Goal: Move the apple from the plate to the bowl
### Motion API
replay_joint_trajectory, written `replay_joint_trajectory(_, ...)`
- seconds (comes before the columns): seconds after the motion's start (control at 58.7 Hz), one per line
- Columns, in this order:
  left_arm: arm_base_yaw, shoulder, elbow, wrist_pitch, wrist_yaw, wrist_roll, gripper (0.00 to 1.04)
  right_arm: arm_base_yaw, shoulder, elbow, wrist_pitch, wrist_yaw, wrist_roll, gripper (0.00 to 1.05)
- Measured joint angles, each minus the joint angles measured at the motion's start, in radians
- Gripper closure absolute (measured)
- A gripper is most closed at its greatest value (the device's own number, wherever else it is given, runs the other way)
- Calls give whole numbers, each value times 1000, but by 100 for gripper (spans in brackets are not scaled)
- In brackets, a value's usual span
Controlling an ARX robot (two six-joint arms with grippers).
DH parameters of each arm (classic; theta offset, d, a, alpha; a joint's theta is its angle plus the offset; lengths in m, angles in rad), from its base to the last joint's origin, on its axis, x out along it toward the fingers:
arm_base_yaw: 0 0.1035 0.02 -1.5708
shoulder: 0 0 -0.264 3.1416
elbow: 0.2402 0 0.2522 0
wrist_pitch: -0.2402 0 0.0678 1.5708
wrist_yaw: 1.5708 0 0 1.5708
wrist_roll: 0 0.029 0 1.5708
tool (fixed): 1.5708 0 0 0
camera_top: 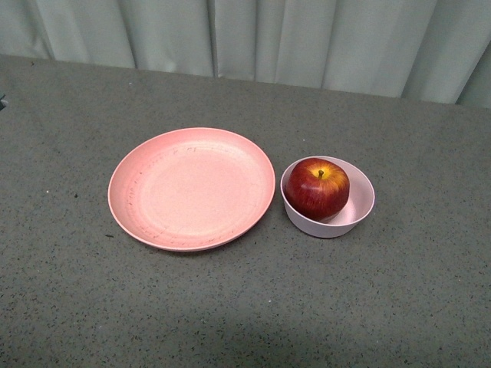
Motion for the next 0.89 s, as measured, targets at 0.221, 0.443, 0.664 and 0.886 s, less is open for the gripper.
replay_joint_trajectory(0.221,0,0,0,0,0,0,31,0,0,0,0,0,0,9)
replay_joint_trajectory(0.443,0,0,0,0,0,2,7,0,0,0,0,0,0,9)
replay_joint_trajectory(0.664,0,0,0,0,0,3,7,0,0,0,0,0,0,9)
replay_joint_trajectory(0.886,0,0,0,0,0,3,7,0,0,0,0,0,0,9)
